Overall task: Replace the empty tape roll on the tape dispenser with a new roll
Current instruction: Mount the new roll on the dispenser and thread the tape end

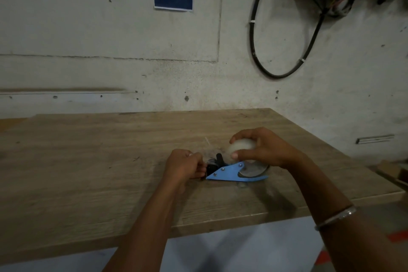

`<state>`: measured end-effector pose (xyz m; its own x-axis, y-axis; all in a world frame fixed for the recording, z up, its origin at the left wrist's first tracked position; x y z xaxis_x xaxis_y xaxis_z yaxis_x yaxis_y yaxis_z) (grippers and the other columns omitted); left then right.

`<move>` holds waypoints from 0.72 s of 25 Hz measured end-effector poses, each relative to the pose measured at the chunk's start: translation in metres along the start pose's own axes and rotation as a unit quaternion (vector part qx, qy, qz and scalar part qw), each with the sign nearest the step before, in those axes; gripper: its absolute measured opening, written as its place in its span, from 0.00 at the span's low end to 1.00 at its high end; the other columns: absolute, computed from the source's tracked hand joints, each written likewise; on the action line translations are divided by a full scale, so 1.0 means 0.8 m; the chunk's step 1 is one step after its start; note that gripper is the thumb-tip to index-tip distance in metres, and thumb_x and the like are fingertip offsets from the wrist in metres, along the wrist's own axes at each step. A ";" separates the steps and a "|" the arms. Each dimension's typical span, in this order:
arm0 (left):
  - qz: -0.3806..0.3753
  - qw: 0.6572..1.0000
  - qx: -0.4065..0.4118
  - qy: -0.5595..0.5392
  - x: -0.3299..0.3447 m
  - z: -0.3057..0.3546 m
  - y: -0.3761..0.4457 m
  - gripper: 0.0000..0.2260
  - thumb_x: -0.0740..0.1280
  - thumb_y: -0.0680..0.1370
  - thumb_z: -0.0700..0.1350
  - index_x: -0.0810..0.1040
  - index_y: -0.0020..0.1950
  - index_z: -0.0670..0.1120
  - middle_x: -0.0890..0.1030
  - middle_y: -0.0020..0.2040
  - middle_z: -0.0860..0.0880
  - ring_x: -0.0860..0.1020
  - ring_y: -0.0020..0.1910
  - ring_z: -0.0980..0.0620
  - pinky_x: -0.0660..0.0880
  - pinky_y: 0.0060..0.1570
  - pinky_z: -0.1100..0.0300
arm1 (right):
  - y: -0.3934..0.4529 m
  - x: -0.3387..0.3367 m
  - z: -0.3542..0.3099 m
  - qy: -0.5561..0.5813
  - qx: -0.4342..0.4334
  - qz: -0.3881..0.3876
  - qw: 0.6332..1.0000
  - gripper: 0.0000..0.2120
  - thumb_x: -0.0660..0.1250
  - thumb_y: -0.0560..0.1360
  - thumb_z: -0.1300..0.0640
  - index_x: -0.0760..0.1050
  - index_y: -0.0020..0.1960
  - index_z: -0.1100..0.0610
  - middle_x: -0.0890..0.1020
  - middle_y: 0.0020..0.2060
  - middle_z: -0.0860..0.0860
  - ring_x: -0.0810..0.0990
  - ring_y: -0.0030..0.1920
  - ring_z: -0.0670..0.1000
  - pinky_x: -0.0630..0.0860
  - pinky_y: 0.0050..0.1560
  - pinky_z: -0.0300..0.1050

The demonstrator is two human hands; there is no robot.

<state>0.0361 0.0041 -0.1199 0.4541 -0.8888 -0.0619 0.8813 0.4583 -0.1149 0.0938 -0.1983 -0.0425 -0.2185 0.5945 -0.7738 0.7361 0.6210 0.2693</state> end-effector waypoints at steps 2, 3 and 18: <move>0.000 1.000 -0.005 -0.004 0.000 -0.001 -0.001 0.07 0.66 0.74 0.32 0.76 0.35 0.36 0.82 0.30 0.40 0.80 0.28 0.48 0.80 0.29 0.59 | -0.015 -0.004 0.015 0.119 0.012 0.046 0.992 0.16 0.77 0.68 0.49 0.82 0.55 0.48 0.83 0.53 0.42 0.82 0.51 0.43 0.82 0.48 0.42; 0.002 1.000 -0.007 -0.009 0.000 -0.001 -0.001 0.07 0.66 0.74 0.32 0.76 0.35 0.36 0.82 0.30 0.41 0.81 0.28 0.48 0.80 0.30 0.58 | -0.021 -0.002 0.021 0.170 0.015 0.067 0.983 0.17 0.77 0.67 0.50 0.82 0.55 0.49 0.83 0.53 0.43 0.82 0.51 0.43 0.82 0.48 0.42; 0.009 0.997 -0.039 -0.065 -0.009 0.000 -0.010 0.04 0.63 0.74 0.32 0.77 0.45 0.33 0.83 0.36 0.36 0.82 0.30 0.47 0.81 0.29 0.59 | 0.014 0.015 -0.014 -0.097 0.023 -0.003 0.995 0.21 0.73 0.68 0.37 0.79 0.55 0.48 0.80 0.51 0.45 0.79 0.51 0.47 0.79 0.48 0.43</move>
<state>0.0253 0.0070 -0.1185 0.4876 -0.8707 0.0645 0.8623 0.4688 -0.1914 0.0927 -0.1786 -0.0423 -0.0996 0.4783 -0.8725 0.7642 0.5983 0.2407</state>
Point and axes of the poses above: each hand's wrist, its own y-axis towards the middle knuckle, its own x-axis out of the palm, z = x × y, the point moved 6 cm from there along y, towards the middle knuckle
